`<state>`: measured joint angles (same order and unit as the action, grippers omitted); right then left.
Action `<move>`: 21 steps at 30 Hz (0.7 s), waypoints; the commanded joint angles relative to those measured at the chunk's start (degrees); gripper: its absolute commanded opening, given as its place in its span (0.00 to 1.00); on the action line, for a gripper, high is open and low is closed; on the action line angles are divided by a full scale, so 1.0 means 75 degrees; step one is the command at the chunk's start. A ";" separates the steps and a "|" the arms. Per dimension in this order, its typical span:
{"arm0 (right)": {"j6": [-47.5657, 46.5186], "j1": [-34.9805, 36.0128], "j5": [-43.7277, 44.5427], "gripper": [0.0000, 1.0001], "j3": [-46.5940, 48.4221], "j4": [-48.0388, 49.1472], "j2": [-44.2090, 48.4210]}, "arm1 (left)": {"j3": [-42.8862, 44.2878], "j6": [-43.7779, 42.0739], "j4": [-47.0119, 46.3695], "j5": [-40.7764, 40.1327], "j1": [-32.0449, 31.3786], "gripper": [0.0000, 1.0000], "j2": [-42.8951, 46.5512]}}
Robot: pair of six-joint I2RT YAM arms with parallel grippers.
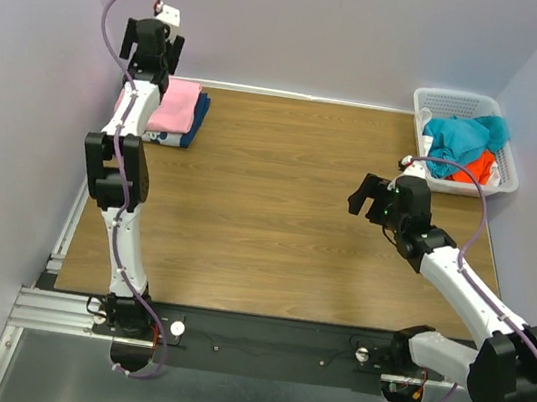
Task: Fold and stack the t-shirts
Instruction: Reset both grippers
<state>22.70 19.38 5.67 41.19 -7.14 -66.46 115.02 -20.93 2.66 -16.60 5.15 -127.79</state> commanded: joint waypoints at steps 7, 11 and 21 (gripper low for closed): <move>0.0536 -0.0017 0.0134 1.00 0.0098 -0.0115 0.0563 | -0.0438 0.4073 0.0525 0.1380 -0.0627 0.98 0.2666; 0.0735 -0.0029 0.0017 1.00 -0.0194 -0.0115 0.1008 | -0.2098 0.5118 0.0467 0.1478 -0.1376 0.98 0.3899; 0.1204 -0.0029 0.0708 1.00 -0.1308 -0.0103 0.2661 | -0.7714 0.6773 -0.0927 -0.0386 -0.4084 0.98 0.7250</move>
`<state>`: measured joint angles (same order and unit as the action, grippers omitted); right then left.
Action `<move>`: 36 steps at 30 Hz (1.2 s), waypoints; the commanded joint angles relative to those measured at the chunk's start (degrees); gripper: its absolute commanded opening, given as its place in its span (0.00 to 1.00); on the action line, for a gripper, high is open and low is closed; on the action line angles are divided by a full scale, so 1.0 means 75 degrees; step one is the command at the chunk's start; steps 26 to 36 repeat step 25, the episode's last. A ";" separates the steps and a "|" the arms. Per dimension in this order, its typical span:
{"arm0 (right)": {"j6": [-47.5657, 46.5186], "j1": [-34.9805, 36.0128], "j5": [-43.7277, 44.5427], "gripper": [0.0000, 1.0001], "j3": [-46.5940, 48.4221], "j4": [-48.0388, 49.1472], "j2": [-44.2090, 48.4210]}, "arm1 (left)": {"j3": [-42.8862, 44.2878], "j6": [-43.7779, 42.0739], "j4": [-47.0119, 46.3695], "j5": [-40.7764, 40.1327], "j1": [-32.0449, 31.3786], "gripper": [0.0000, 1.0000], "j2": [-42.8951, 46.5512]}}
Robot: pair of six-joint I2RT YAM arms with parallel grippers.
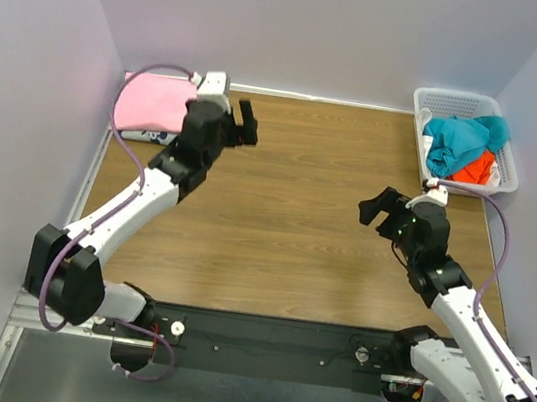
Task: Fold and stack the t-shirts
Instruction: Reset both grippers
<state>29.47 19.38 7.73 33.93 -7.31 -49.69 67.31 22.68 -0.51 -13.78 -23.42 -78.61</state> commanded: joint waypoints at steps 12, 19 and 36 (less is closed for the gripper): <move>0.0687 -0.0017 0.0552 1.00 -0.1243 -0.0080 0.1762 | -0.5376 0.2497 -0.1584 -0.1303 -0.0557 0.98 0.4422; 0.0945 -0.0017 0.0904 1.00 -0.1348 -0.0080 0.2008 | -0.5377 0.2344 -0.1502 -0.1432 -0.0569 0.98 0.4435; 0.0992 -0.0017 0.1383 1.00 -0.1477 -0.0091 0.2336 | -0.5224 0.2297 -0.1408 -0.1467 -0.0569 0.98 0.4282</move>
